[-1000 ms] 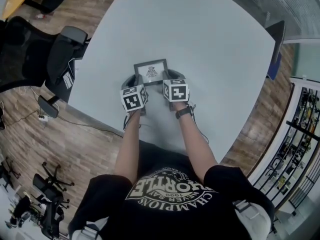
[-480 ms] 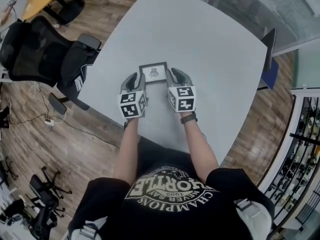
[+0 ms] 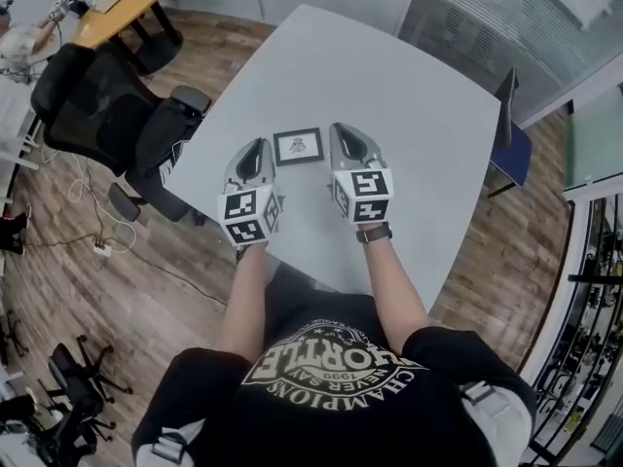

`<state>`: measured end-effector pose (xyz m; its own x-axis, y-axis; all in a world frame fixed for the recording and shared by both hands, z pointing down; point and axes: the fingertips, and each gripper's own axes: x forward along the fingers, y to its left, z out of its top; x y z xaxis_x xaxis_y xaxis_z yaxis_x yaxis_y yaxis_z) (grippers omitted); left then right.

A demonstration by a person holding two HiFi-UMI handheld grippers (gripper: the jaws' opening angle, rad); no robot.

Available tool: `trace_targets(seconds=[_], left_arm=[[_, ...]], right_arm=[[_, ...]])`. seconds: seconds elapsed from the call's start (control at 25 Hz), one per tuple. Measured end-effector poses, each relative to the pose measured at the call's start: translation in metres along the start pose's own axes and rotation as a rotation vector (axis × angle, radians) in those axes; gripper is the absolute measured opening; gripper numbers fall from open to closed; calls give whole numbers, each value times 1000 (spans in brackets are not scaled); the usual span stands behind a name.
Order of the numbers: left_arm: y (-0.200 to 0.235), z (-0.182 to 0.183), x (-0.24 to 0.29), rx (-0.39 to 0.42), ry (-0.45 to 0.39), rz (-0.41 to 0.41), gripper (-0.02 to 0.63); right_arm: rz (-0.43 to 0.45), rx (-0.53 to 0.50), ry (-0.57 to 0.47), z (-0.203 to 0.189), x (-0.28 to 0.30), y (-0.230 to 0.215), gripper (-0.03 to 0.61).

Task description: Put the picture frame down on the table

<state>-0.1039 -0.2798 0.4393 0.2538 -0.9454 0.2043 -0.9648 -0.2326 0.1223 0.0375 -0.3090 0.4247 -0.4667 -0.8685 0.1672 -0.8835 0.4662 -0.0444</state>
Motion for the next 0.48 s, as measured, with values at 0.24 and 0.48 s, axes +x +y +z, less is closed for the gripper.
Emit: trace_targets(seconds=[0.24,0.48], left_arm=[[-14,42,-44,28,-103,2,5],[-27,55,-67,49,-139,-10,5]], right_arm=[[-4,-48,-104,44,-41,15,-2],[-3,-49,-139,55,-65,20,-2]])
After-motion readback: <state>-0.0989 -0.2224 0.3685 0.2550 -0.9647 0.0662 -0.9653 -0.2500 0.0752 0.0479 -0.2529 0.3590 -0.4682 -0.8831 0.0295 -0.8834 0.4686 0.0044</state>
